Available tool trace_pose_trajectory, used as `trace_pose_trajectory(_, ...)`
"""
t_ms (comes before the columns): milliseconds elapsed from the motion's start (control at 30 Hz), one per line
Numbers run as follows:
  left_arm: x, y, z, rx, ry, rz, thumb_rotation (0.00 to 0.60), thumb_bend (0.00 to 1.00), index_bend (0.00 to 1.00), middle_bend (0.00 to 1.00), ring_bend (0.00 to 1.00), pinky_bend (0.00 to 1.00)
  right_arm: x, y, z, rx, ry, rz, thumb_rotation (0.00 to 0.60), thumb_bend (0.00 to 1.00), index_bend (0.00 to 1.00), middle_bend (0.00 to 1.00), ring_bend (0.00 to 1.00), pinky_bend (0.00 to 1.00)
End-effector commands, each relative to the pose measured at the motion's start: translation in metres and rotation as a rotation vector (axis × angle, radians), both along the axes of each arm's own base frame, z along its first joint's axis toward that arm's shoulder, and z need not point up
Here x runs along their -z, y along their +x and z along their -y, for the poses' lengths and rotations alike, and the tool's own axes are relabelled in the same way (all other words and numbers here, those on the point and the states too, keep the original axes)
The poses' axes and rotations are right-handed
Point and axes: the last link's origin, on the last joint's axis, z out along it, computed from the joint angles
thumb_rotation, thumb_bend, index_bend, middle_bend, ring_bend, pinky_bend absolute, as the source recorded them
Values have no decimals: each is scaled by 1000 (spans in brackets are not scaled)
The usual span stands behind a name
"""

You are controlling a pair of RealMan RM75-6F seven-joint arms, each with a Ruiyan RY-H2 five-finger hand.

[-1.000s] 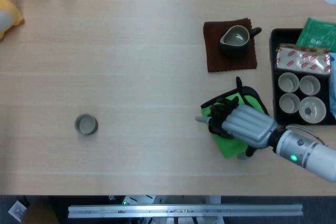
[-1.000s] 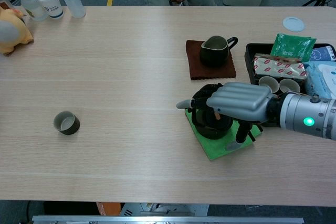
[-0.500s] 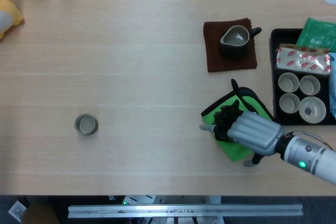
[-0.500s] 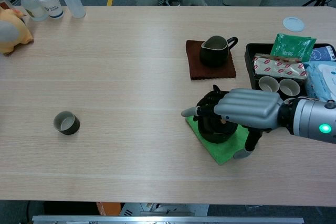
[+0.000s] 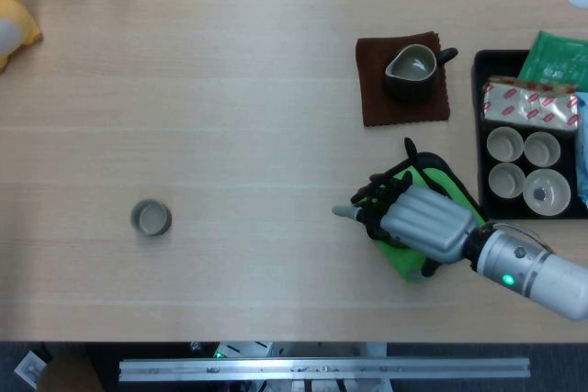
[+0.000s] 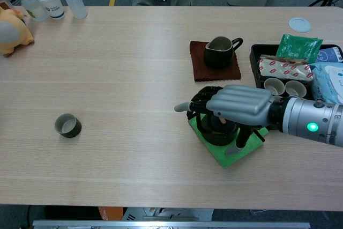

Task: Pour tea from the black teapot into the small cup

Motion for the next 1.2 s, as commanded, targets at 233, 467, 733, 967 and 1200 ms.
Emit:
trace_pose_trajectory(233,0,-1,2,-9,-3,1,600,278,226,286,283,206,1,-2,-6,-27,17,-36,600,0,40,213,94,53)
trace_pose_trajectory(467,2,-1,2,-7,-12,2,600,278,226,286,283,206,-8,-11,-14,-24,25,-56,600,0,41,213,140,53)
trace_pose_trajectory(733,3,1,2,-7,-17,4,600,278,226,285,283,206,-14,-22,-22,-18,56,-78,600,0,43,220,160,52)
trace_pose_trajectory(967,4,2,2,-5,-20,5,600,278,226,285,283,206,-20,-26,-24,-21,66,-74,600,0,55,237,189,53)
trace_pose_trajectory(1200,5,4,1,1,-26,8,600,278,226,285,283,206,-26,-20,-20,-36,4,24,600,0,58,242,175,53)
